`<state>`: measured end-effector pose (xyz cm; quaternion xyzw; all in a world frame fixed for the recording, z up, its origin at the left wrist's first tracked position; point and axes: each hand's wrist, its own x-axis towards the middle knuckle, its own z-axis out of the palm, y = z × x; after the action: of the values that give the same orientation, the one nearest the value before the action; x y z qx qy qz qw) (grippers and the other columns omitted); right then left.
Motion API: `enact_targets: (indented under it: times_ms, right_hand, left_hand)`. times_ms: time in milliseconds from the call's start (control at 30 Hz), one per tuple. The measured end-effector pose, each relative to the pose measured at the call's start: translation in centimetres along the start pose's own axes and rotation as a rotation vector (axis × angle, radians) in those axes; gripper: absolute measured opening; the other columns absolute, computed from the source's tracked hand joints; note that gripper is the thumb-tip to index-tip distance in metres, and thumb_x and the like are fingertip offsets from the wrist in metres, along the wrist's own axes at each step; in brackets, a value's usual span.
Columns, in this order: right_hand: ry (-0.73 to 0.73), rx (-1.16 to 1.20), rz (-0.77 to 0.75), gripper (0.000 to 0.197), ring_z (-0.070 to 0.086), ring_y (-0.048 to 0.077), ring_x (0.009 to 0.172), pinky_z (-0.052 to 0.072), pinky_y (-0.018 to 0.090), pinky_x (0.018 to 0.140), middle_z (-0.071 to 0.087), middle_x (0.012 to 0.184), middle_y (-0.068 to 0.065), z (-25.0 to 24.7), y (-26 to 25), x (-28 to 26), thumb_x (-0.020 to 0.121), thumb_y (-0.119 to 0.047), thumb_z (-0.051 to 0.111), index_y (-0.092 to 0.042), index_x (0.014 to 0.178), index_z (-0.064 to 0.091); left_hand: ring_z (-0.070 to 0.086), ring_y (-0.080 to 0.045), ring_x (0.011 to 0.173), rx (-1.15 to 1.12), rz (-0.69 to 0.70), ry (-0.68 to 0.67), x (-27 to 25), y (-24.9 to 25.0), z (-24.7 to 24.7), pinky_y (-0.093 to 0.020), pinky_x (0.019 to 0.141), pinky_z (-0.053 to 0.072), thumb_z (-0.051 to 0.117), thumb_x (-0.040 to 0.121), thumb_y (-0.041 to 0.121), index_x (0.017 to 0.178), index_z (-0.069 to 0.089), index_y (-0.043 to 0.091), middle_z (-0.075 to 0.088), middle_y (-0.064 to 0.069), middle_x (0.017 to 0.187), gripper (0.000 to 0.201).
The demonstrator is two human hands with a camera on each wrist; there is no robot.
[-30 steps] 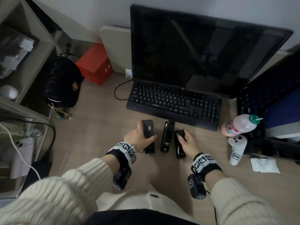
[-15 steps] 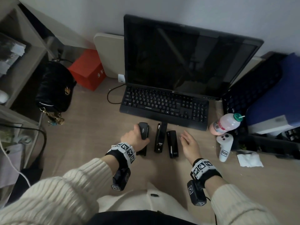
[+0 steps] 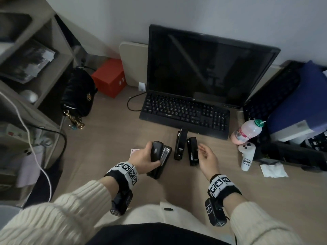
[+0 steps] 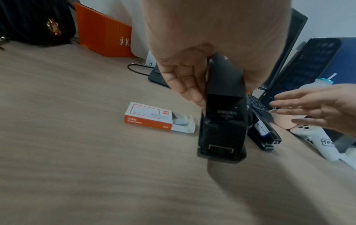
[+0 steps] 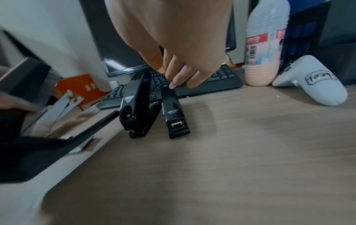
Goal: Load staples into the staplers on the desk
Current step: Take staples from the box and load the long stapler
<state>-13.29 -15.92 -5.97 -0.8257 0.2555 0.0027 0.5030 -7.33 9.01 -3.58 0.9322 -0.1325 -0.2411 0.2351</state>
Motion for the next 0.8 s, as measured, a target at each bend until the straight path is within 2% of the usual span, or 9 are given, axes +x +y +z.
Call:
enact_targets:
  times_ms: [100,233,333,400,533,600,667,700,800]
  right_hand:
    - [-0.034,-0.078,-0.088,0.023,0.061,0.011,0.099,0.05,0.027,0.091,0.066,0.107,-0.006,0.6,-0.3,-1.1,0.097,-0.018,0.052,-0.023,0.117,0.062]
    - [-0.265,-0.134,-0.052,0.013,0.065,0.017,0.087,0.05,0.03,0.081,0.069,0.092,-0.001,1.8,-0.5,-2.4,0.097,-0.029,0.052,-0.026,0.102,0.063]
    - [-0.39,-0.155,0.051,0.04,0.063,0.025,0.087,0.045,0.032,0.077,0.068,0.091,0.013,2.9,-0.2,-2.5,0.097,-0.047,0.044,-0.014,0.092,0.065]
    - [-0.404,-0.199,0.063,0.048,0.061,0.026,0.084,0.041,0.032,0.073,0.066,0.087,0.017,3.4,-0.3,-2.8,0.098,-0.047,0.042,-0.005,0.088,0.062]
    - [-0.372,-0.216,0.047,0.041,0.05,0.019,0.067,0.037,0.034,0.065,0.052,0.066,0.005,3.8,-0.6,-3.2,0.098,-0.037,0.047,-0.007,0.071,0.054]
    - [-0.363,-0.19,0.057,0.037,0.058,0.024,0.068,0.046,0.041,0.07,0.06,0.068,0.007,4.0,-0.2,-3.2,0.096,-0.038,0.05,-0.008,0.075,0.057]
    - [-0.357,-0.172,0.052,0.03,0.065,0.03,0.077,0.05,0.043,0.077,0.069,0.081,0.013,4.1,-0.2,-3.5,0.096,-0.036,0.053,-0.009,0.087,0.062]
    - [-0.351,-0.161,0.045,0.028,0.064,0.029,0.077,0.05,0.04,0.075,0.07,0.082,0.012,4.1,-0.4,-3.8,0.096,-0.034,0.053,-0.008,0.09,0.062]
    - [-0.339,-0.155,0.027,0.025,0.06,0.017,0.072,0.044,0.025,0.066,0.066,0.077,0.002,4.5,-1.4,-4.5,0.097,-0.031,0.052,-0.008,0.093,0.061]
  left_hand:
    - [0.065,-0.026,0.1,-0.056,0.094,-0.042,-1.3,-1.0,-0.1,-0.031,0.081,0.049,0.069,0.082,0.044,0.128,0.039,0.018,0.068,-0.003,0.108,0.061]
    - [0.065,-0.028,0.098,0.033,0.268,-0.069,-2.8,-1.0,0.3,-0.035,0.082,0.051,0.068,0.082,0.047,0.137,0.038,0.015,0.069,-0.006,0.11,0.071]
    - [0.065,-0.026,0.093,0.054,0.378,-0.058,-3.6,-0.6,0.7,-0.027,0.077,0.047,0.069,0.083,0.043,0.135,0.041,0.01,0.066,-0.007,0.111,0.067]
    - [0.065,-0.026,0.092,0.045,0.405,-0.049,-3.8,-0.7,0.8,-0.025,0.075,0.045,0.069,0.083,0.043,0.133,0.043,0.011,0.066,-0.006,0.111,0.065]
    - [0.064,-0.029,0.096,0.079,0.404,-0.04,-4.1,-1.4,1.1,-0.03,0.077,0.046,0.07,0.082,0.045,0.137,0.043,0.012,0.066,-0.009,0.114,0.07]
    - [0.061,-0.027,0.102,0.083,0.391,-0.032,-4.3,-1.9,1.0,-0.027,0.082,0.045,0.073,0.079,0.043,0.139,0.042,0.019,0.062,-0.007,0.118,0.071]
    - [0.056,-0.02,0.102,0.026,0.348,-0.03,-4.4,-2.0,0.7,-0.021,0.084,0.039,0.076,0.076,0.038,0.137,0.044,0.028,0.057,0.001,0.111,0.069]
    - [0.056,-0.019,0.101,0.009,0.32,-0.023,-4.3,-2.0,0.6,-0.02,0.084,0.038,0.075,0.076,0.04,0.135,0.045,0.032,0.055,0.003,0.104,0.067]
    - [0.061,-0.021,0.102,0.052,0.264,0.067,-4.4,-1.4,0.9,-0.027,0.091,0.041,0.066,0.074,0.068,0.124,0.045,0.042,0.064,0.006,0.101,0.06]
